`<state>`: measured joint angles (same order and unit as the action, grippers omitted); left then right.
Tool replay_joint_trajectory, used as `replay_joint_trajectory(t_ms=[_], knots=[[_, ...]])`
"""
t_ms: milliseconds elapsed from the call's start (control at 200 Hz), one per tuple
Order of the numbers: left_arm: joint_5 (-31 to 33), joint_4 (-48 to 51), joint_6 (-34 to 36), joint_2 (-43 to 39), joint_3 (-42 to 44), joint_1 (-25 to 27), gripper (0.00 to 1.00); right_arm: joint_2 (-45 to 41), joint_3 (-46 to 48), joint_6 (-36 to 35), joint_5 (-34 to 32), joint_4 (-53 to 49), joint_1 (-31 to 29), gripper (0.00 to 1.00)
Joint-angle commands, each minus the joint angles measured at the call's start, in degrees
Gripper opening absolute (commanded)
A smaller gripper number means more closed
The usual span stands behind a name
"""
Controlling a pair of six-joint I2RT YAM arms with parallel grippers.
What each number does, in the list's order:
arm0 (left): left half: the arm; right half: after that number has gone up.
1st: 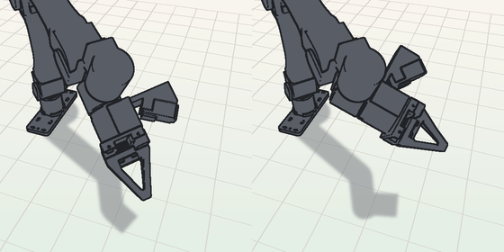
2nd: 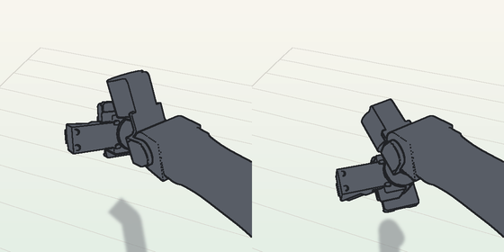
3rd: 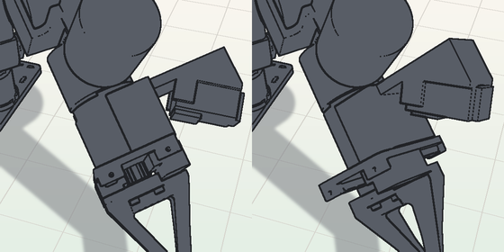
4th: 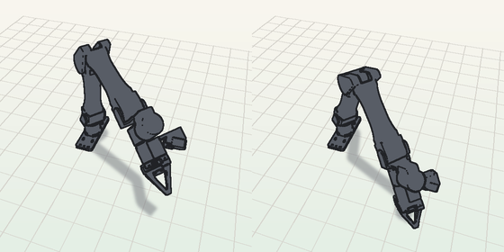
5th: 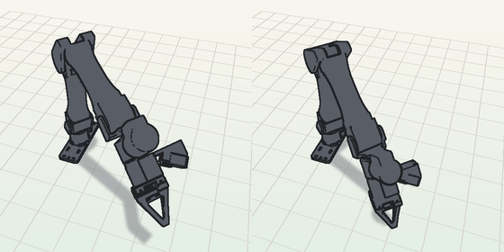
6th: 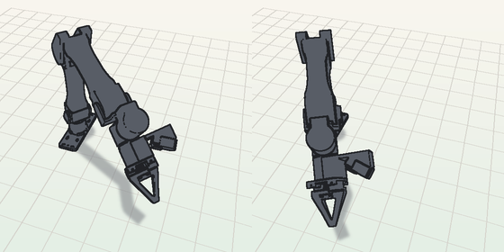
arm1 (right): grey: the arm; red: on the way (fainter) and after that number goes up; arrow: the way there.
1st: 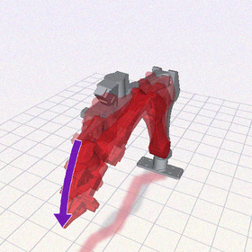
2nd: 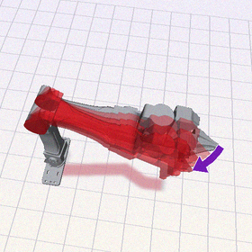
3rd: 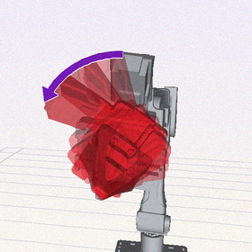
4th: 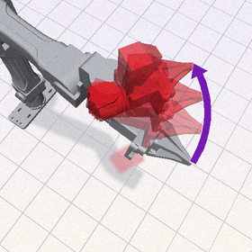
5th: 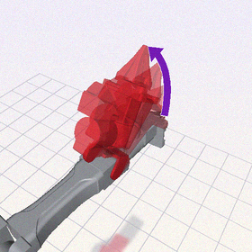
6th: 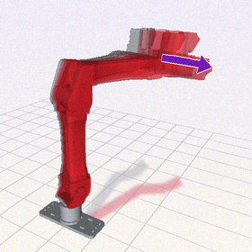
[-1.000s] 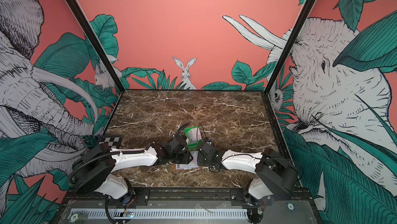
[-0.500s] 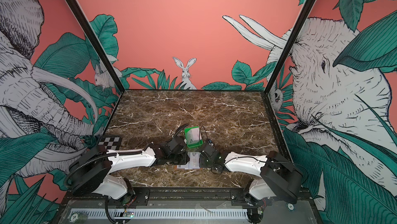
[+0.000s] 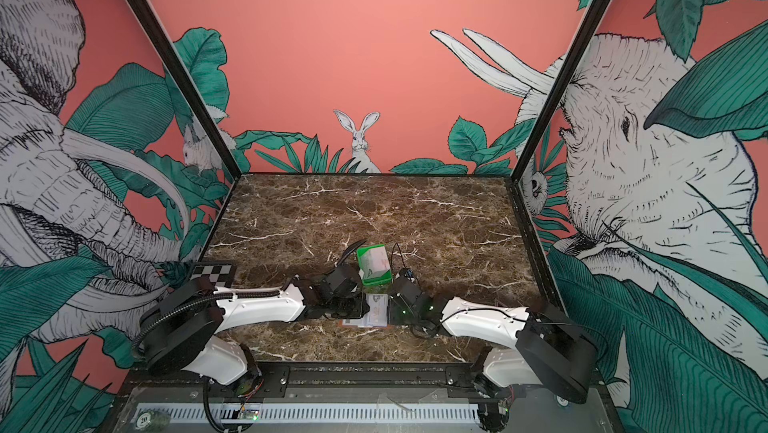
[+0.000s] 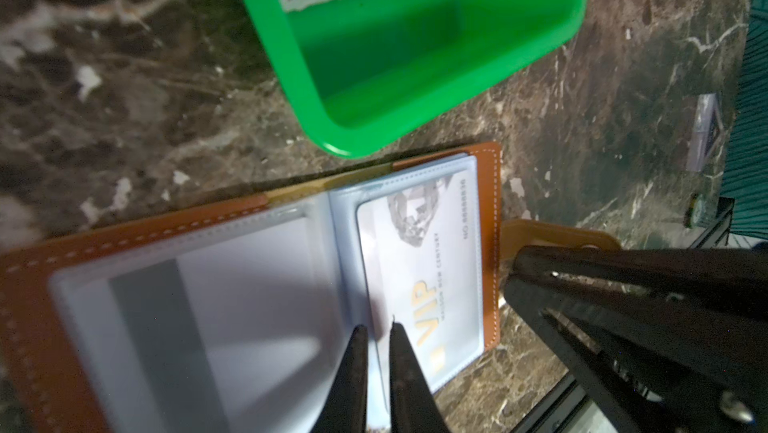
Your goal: Put the credit cards into the card holder
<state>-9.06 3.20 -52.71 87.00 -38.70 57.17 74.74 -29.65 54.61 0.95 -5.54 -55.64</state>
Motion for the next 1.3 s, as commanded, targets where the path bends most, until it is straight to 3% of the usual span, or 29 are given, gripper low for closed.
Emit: replay_joint_trajectory(t_ms=[0,495,880,1295], knots=[[0.2,0.3,0.0,0.7,0.0,-0.2,0.12,0.6,0.1,-0.2,0.8,2.0,-0.3,0.18],[0.1,1.6,-0.2,2.3,-0.3,-0.1,0.07,4.1,0.8,2.1,3.8,6.6,0.0,0.23],[-1.5,-2.2,-2.0,2.6,0.7,-0.1,0.06,2.5,1.3,-0.2,6.5,10.9,0.0,0.19],[1.1,3.7,-0.9,-1.7,-0.6,-0.2,0.06,1.6,-4.7,-3.5,4.5,2.6,-0.9,0.22]])
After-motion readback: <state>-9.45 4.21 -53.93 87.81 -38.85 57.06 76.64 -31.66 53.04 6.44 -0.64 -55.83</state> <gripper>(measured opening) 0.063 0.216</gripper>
